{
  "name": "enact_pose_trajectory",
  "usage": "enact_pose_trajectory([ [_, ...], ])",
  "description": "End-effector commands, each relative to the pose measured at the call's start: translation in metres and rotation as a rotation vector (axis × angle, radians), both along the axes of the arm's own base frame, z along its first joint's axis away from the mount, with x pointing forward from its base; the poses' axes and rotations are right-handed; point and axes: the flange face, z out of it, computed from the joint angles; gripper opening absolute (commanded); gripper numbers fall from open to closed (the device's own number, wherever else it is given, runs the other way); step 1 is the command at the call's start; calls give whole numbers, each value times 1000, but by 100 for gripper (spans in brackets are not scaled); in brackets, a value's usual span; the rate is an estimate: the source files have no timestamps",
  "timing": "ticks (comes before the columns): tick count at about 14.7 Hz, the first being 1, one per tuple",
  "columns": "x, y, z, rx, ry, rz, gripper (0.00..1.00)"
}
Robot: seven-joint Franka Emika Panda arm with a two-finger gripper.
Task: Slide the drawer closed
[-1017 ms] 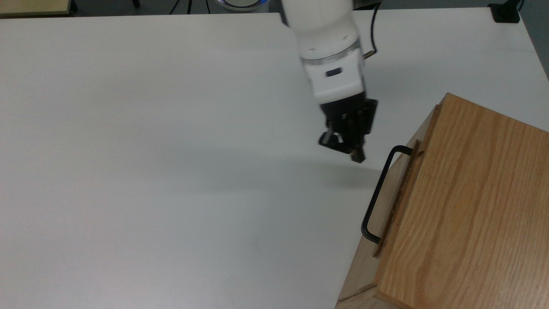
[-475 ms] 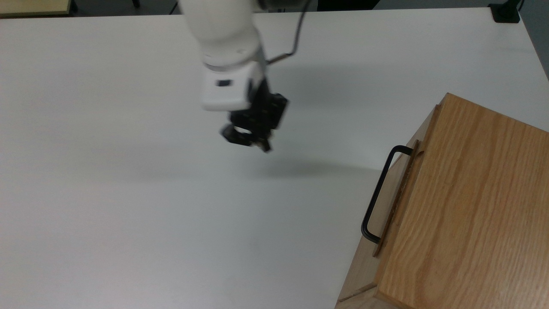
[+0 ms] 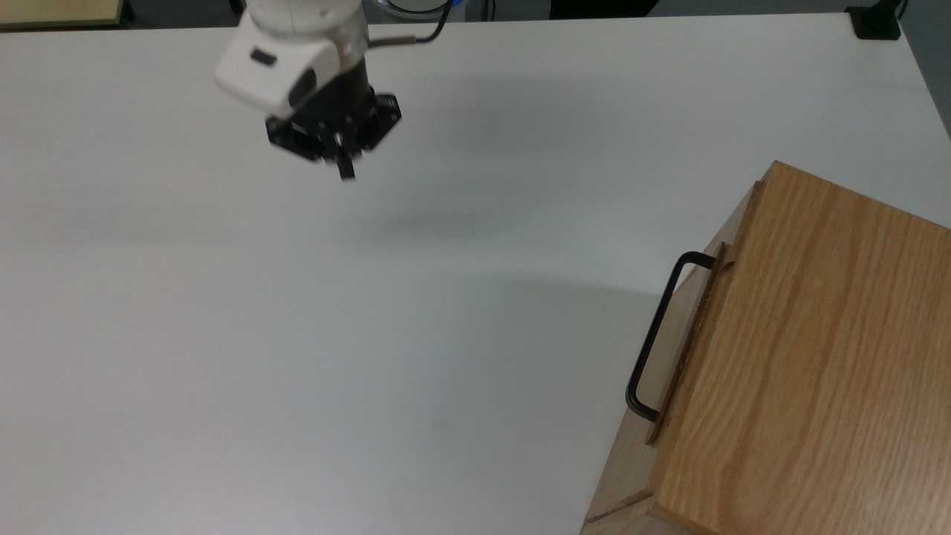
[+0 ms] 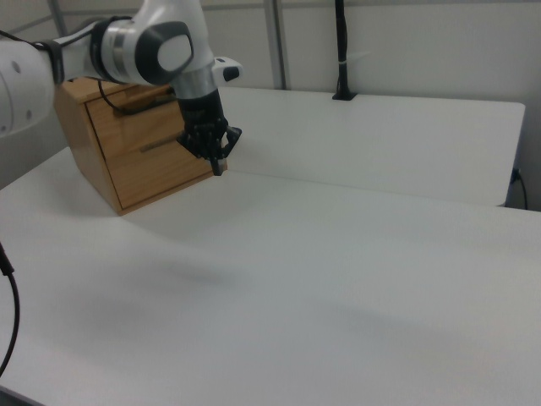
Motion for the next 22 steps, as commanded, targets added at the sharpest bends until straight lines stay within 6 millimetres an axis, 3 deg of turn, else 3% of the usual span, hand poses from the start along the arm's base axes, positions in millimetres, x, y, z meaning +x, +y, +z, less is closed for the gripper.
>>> enact_pose_trajectory([
  [1, -51, -2, 47, -53, 59, -235, 0],
  [3, -67, -1, 63, -73, 78, -309, 0],
  [4, -73, -1, 70, -72, 76, -332, 6],
  [5, -79, -2, 80, -68, 69, -358, 21],
  [6, -84, -1, 85, -63, 60, -372, 24],
  [8, -89, -2, 90, -52, 57, -379, 48],
  [9, -91, -3, 91, -48, 55, -380, 49],
  [10, -91, -1, 89, -45, 54, -377, 57],
  [12, -94, -2, 91, -44, 57, -382, 85],
  [14, -94, 1, 88, -44, 56, -375, 90],
  [15, -95, 4, 84, -46, 63, -368, 100],
  [22, -96, 3, 86, 11, 69, -367, 100],
])
